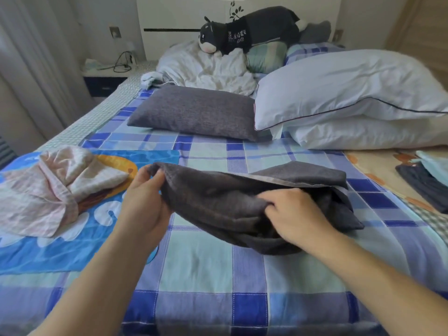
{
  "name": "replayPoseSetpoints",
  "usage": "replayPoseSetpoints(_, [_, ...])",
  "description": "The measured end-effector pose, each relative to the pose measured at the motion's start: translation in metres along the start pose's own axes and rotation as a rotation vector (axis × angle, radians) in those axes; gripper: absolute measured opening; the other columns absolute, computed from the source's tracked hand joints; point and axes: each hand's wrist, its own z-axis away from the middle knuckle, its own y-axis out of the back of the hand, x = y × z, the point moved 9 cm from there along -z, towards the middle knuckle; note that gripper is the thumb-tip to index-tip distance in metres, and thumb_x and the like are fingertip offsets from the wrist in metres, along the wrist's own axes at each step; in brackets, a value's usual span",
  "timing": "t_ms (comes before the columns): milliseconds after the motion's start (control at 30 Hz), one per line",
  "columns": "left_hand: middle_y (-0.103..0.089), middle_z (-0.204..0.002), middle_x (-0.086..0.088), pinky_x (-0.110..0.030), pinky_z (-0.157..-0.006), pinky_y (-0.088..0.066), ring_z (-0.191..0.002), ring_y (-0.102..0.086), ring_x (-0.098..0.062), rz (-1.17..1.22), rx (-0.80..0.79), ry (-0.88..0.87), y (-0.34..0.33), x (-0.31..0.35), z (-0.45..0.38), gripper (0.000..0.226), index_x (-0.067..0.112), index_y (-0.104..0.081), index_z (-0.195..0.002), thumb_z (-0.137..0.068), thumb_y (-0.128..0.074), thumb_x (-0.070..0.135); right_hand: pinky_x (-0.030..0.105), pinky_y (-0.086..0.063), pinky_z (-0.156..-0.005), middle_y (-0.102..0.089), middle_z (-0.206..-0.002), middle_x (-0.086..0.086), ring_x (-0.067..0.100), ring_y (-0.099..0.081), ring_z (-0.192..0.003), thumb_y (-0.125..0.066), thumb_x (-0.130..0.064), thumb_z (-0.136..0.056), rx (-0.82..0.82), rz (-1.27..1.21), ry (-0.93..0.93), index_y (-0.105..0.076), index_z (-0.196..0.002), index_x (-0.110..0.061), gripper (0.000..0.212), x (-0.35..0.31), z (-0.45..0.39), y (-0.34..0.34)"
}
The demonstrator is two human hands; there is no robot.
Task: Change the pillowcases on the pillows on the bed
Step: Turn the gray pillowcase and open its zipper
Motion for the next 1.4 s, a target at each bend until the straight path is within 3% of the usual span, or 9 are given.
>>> replayPoseSetpoints(267, [-0.060, -0.079, -0.002, -0.030, -0.065, -0.040, -0.073, -0.051, -0.013, -0.435, -0.002, -0.341, -0.009, 0.018, -0.007, 0.013, 0.023, -0.066, -0.091, -0.101, -0.058, 0.022, 0.026, -0.047, -0.068, -0.062, -0.067, -0.002, 0.010, -0.053, -0.067, -0.061, -0.028, -0.092, 0.612, -0.589, -0.235, -0.064, -0.080, -0.016, 0.017, 0.073, 0.009, 0.127])
replayPoseSetpoints(333, [-0.054, -0.077, 0.004, -0.024, -0.060, -0.038, -0.070, -0.046, -0.010, -0.489, 0.055, -0.433, -0.007, 0.026, -0.010, 0.018, 0.028, -0.064, -0.085, -0.100, -0.058, 0.023, 0.019, -0.042, -0.064, -0.062, -0.067, -0.004, 0.012, -0.054, -0.066, -0.061, -0.024, -0.095, 0.458, -0.356, -0.169, -0.061, -0.079, -0.018, 0.017, 0.074, 0.004, 0.125])
replayPoseSetpoints(467, [-0.059, -0.083, 0.003, -0.041, -0.070, -0.042, -0.078, -0.051, -0.018, -0.594, 0.230, -0.466, 0.016, 0.037, -0.027, 0.017, 0.045, -0.064, -0.084, -0.091, -0.055, 0.032, 0.029, -0.047, -0.065, -0.066, -0.072, -0.010, 0.005, -0.058, -0.065, -0.072, -0.024, -0.087, -0.581, -0.089, -0.123, -0.064, -0.078, -0.026, 0.012, 0.074, 0.023, 0.035])
replayPoseSetpoints(567, [-0.063, -0.096, -0.001, -0.047, -0.084, -0.049, -0.091, -0.060, -0.026, -0.723, 0.255, -0.369, 0.018, 0.017, -0.037, 0.017, 0.036, -0.064, -0.100, -0.094, -0.056, 0.022, 0.028, -0.046, -0.061, -0.063, -0.066, -0.010, 0.004, -0.056, -0.061, -0.068, -0.025, -0.090, -0.501, -0.003, -0.032, -0.059, -0.074, -0.023, 0.019, 0.060, 0.024, 0.029])
replayPoseSetpoints(700, [-0.045, -0.131, -0.014, -0.038, -0.109, -0.036, -0.125, -0.044, -0.029, -1.025, 0.315, -0.420, 0.000, 0.011, -0.010, 0.046, 0.022, -0.055, -0.133, -0.090, -0.061, 0.008, 0.043, -0.052, -0.081, -0.071, -0.090, 0.017, 0.011, -0.060, -0.077, -0.058, -0.019, -0.100, -0.340, -0.664, -0.196, -0.070, -0.090, -0.013, 0.016, 0.047, 0.017, 0.033])
replayPoseSetpoints(900, [-0.060, -0.084, 0.013, -0.011, -0.070, -0.041, -0.079, -0.058, -0.005, -0.925, -0.378, -0.779, -0.108, -0.001, 0.096, 0.012, 0.027, -0.064, -0.095, -0.087, -0.073, 0.025, 0.051, -0.045, -0.103, -0.071, -0.102, 0.024, 0.024, -0.062, -0.093, -0.055, -0.011, -0.100, -0.214, -1.005, -0.227, -0.066, -0.102, 0.002, 0.017, 0.032, 0.012, 0.023])
replayPoseSetpoints(1100, [-0.058, -0.110, 0.002, -0.041, -0.073, -0.051, -0.090, -0.060, -0.024, -1.287, -0.551, -0.994, -0.118, -0.041, 0.108, 0.037, 0.022, -0.060, -0.124, -0.090, -0.069, 0.012, 0.037, -0.051, -0.089, -0.070, -0.087, 0.012, 0.022, -0.063, -0.086, -0.053, -0.009, -0.100, -0.181, -1.282, -0.290, -0.067, -0.096, -0.005, 0.014, 0.036, 0.002, 0.011])
replayPoseSetpoints(1300, [-0.059, -0.101, 0.000, -0.026, -0.088, -0.046, -0.096, -0.059, -0.018, -0.898, -0.357, -0.956, -0.112, 0.004, 0.102, 0.014, 0.017, -0.071, -0.093, -0.088, -0.061, 0.008, 0.029, -0.047, -0.098, -0.074, -0.109, -0.008, 0.007, -0.065, -0.106, -0.059, -0.063, -0.089, -0.223, -0.860, 0.010, -0.068, -0.114, -0.028, 0.044, 0.023, 0.004, 0.019])
replayPoseSetpoints(1400, [-0.065, -0.087, 0.008, -0.044, -0.086, -0.051, -0.086, -0.061, -0.013, -0.589, -0.041, -0.716, -0.056, 0.040, 0.056, 0.033, 0.031, -0.063, -0.089, -0.087, -0.053, -0.001, 0.023, -0.034, -0.105, -0.068, -0.105, -0.025, 0.005, -0.058, -0.104, -0.064, -0.044, -0.093, -0.252, -0.289, 0.157, -0.066, -0.112, -0.037, 0.020, 0.032, 0.011, 0.013])
